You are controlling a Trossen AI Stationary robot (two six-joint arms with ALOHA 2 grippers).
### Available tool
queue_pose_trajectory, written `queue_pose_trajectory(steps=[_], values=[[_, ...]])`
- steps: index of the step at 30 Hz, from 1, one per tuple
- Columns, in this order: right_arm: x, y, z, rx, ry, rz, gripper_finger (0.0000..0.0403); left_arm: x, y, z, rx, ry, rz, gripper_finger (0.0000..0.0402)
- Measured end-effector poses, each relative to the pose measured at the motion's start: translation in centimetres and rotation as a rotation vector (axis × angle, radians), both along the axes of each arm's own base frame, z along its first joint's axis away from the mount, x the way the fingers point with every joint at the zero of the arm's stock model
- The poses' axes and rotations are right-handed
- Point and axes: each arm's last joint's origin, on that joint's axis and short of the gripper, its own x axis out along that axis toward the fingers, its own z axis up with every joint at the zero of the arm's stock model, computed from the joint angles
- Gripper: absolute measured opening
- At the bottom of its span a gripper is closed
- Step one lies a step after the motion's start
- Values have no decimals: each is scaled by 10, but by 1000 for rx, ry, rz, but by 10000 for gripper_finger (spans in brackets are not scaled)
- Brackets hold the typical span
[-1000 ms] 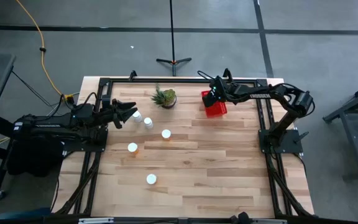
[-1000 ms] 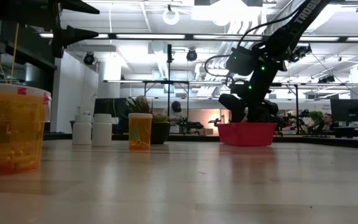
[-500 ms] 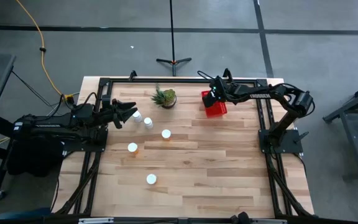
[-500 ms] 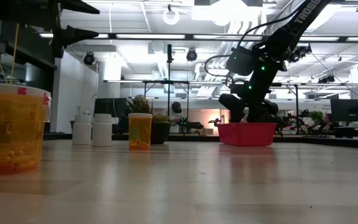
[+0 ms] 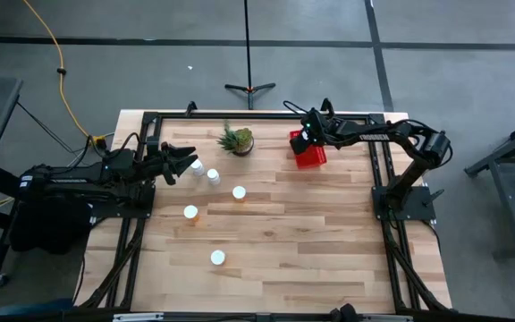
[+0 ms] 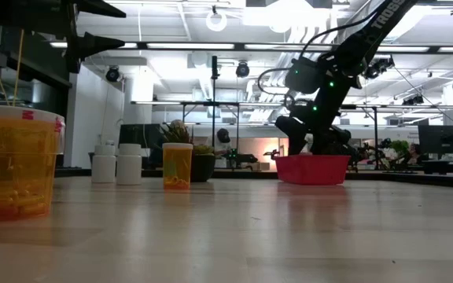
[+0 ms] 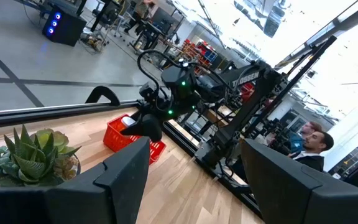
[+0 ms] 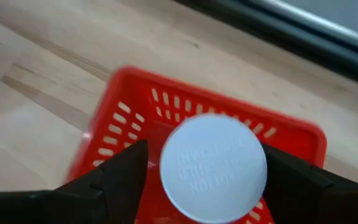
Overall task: Pick and place pill bottles into a basket
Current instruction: Put the orange pill bottle into the bin, then put the top white pill bottle into the bin
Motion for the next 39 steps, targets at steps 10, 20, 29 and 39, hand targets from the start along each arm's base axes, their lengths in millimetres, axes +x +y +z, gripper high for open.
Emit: queue_pose_trajectory(steps=[10,20,29,39], values=[[10,-8,27,-37,66,66,273,0,0,0,0,0,0,289],[24,-12,55,3,-33,136,273,0,0,0,1,1,-11,289],[37,10,78,20,-140,281,272,0,-1,0,2,5,-36,289],[45,65,122,-127,-249,506,271,0,-1,-1,5,9,-33,289]])
